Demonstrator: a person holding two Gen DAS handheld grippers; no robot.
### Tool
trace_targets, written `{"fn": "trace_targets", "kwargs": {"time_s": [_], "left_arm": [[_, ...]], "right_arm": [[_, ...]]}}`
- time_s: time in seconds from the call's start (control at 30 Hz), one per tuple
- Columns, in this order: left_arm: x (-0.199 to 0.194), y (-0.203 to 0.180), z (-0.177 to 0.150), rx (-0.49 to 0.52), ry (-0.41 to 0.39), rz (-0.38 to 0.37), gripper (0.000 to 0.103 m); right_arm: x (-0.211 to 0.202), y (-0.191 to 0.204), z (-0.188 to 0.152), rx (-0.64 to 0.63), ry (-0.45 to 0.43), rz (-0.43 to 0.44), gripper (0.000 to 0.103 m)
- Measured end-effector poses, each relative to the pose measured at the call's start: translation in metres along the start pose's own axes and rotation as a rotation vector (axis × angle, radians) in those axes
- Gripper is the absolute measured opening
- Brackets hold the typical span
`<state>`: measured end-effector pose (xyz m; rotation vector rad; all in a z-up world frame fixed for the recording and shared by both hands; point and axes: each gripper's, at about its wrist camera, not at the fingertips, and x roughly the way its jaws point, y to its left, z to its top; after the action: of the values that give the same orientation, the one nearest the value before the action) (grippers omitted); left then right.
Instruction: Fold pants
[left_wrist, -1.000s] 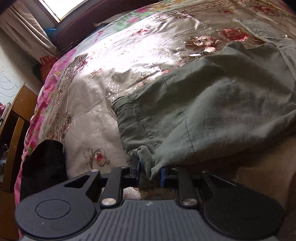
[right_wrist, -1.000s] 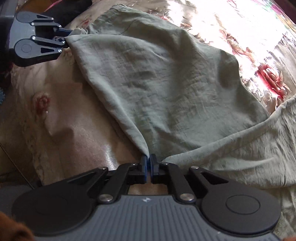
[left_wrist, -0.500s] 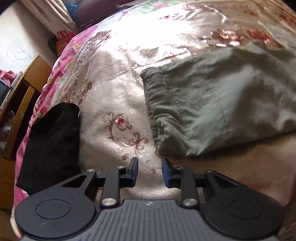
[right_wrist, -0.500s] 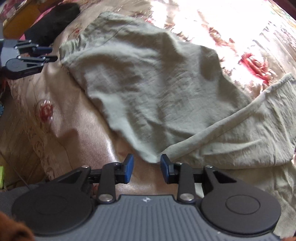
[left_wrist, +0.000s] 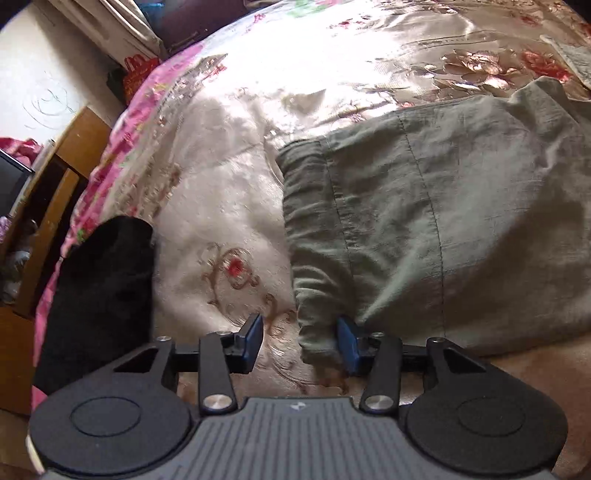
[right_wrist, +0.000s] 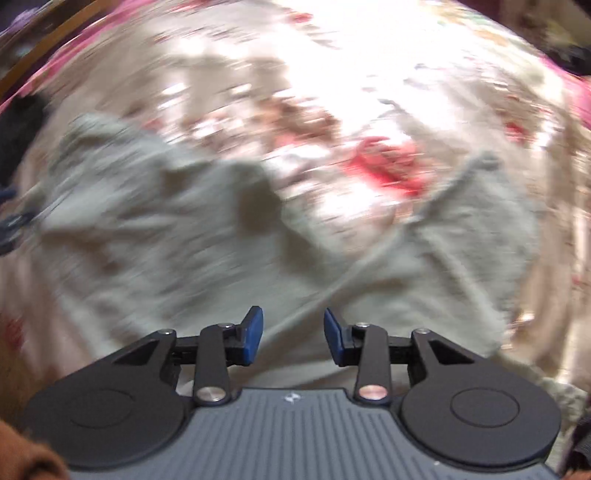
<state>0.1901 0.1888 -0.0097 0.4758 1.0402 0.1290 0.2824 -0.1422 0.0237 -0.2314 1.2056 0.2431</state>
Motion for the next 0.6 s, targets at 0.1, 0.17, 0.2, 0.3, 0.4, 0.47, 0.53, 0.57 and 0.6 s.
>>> {"fn": "trace_targets", "kwargs": {"time_s": [0.1, 0.17, 0.2, 0.3, 0.4, 0.47, 0.53, 0.57, 0.6], "left_arm": [[-0.013, -0.004, 0.013, 0.010, -0.024, 0.065, 0.060], [-0.023, -0.007, 0.027, -0.001, -0.045, 0.064, 0.060], [-0.030, -0.011, 0.036, -0.011, -0.064, 0.056, 0.060], [-0.047, -0.032, 0.061, -0.025, -0.118, -0.051, 0.061], [-0.061, -0.075, 0.089, -0.005, -0.175, -0.206, 0.061], [-0.066, -0.104, 0.103, 0.002, -0.206, -0.308, 0.062], [-0.069, -0.129, 0.113, 0.000, -0.215, -0.402, 0.062], [-0.071, -0.141, 0.117, 0.009, -0.217, -0.442, 0.062], [-0.073, -0.155, 0.119, 0.020, -0.218, -0.468, 0.062]], "right_arm": [[0.022, -0.052, 0.029, 0.154, -0.016, -0.085, 0.042], [0.038, -0.079, 0.052, 0.239, -0.045, -0.108, 0.044], [0.048, -0.092, 0.062, 0.290, -0.055, -0.111, 0.046], [0.077, -0.114, 0.091, 0.406, -0.058, -0.104, 0.050], [0.103, -0.120, 0.112, 0.426, -0.054, -0.143, 0.049], [0.115, -0.128, 0.114, 0.447, -0.041, -0.190, 0.048], [0.113, -0.142, 0.108, 0.492, -0.046, -0.155, 0.039], [0.110, -0.149, 0.104, 0.507, -0.046, -0.143, 0.016], [0.105, -0.158, 0.100, 0.530, -0.047, -0.119, 0.004]]}}
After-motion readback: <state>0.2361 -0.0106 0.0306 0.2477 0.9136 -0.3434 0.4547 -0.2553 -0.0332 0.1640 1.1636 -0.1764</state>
